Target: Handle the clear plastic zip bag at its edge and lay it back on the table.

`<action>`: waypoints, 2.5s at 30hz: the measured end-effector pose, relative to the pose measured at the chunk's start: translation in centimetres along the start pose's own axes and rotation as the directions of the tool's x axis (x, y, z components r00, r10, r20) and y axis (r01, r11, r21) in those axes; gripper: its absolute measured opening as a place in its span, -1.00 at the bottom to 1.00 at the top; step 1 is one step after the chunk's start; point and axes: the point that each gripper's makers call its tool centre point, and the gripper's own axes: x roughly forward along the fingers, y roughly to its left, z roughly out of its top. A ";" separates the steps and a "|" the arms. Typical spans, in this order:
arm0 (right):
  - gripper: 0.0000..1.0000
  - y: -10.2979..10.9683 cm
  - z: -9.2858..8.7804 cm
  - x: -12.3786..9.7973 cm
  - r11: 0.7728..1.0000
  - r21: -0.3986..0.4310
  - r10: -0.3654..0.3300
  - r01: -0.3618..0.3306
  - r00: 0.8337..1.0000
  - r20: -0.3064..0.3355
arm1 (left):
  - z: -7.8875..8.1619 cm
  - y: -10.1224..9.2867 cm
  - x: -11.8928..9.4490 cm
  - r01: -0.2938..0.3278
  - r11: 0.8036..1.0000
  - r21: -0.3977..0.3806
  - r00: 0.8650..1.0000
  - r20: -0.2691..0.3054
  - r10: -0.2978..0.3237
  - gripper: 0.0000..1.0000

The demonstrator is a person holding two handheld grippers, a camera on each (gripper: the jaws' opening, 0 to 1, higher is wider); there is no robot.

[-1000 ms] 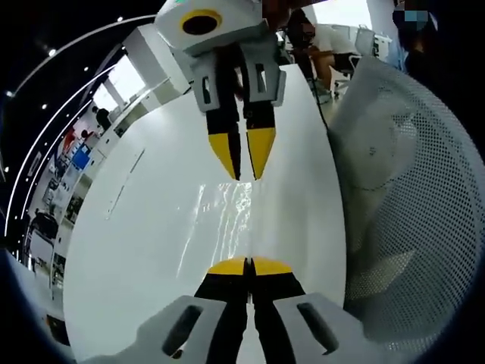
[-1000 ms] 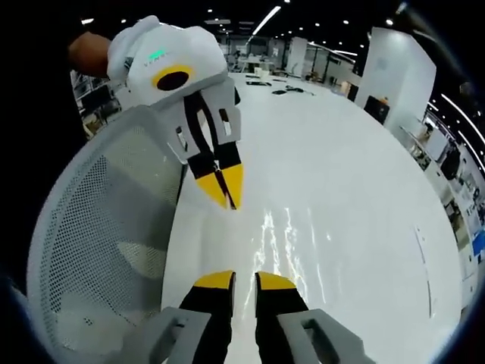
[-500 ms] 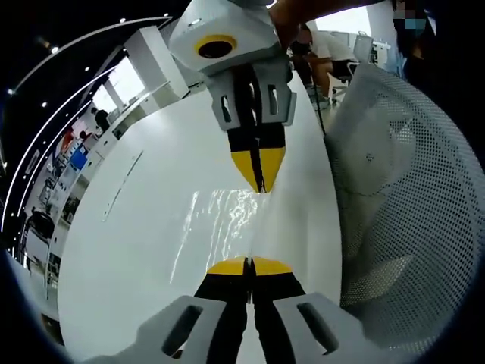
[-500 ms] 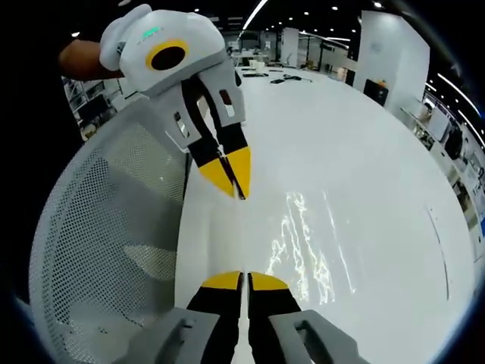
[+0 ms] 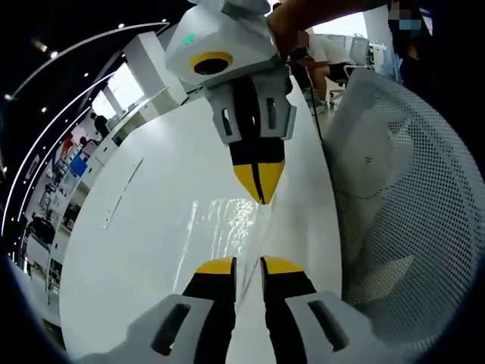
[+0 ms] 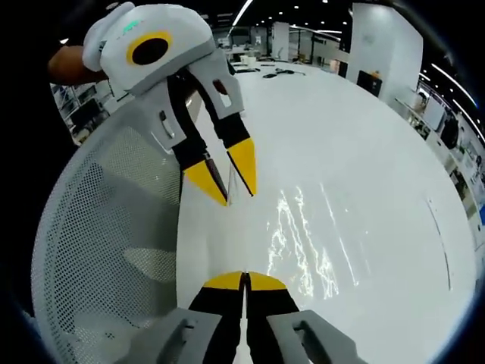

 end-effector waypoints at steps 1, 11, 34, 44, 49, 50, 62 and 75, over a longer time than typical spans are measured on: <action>-1.00 -0.1 0.0 0.0 1.000 0.001 -0.003 0.003 1.000 -0.003 | 0.2 -0.1 -0.1 0.003 1.000 0.004 1.000 0.004 -0.003 -0.73; -1.00 -0.2 0.5 -0.1 1.000 0.020 -0.013 0.013 1.000 -0.023 | 0.8 -0.8 0.1 0.023 0.999 0.037 0.999 0.040 -0.025 -0.74; -1.00 -1.8 3.4 -2.4 0.993 -0.065 -0.093 0.097 0.994 0.063 | 0.4 -0.7 0.5 0.002 0.999 0.042 1.000 -0.005 -0.002 -0.86; -1.00 -3.5 5.3 -4.0 0.972 -0.083 -0.207 0.220 0.968 0.143 | 0.7 0.0 0.2 -0.008 0.999 0.044 1.000 -0.007 0.009 -1.00; -1.00 -4.3 6.6 -4.9 0.963 -0.054 -0.250 0.266 0.948 0.196 | 0.9 0.2 0.2 -0.017 0.999 0.043 1.000 -0.009 0.017 -1.00; -1.00 -4.5 6.8 -5.1 0.959 -0.051 -0.262 0.278 0.943 0.207 | 1.0 0.2 0.2 -0.017 0.999 0.046 1.000 -0.010 0.017 -1.00; -1.00 -6.0 7.9 -6.6 0.925 -0.006 -0.360 0.380 0.883 0.301 | 1.2 0.8 0.0 -0.044 0.995 0.090 0.998 -0.036 0.048 -1.00; -1.00 -7.4 9.5 -8.8 0.870 0.005 -0.456 0.493 0.800 0.390 | 1.6 1.5 -0.1 -0.076 0.991 0.114 0.995 -0.060 0.083 -1.00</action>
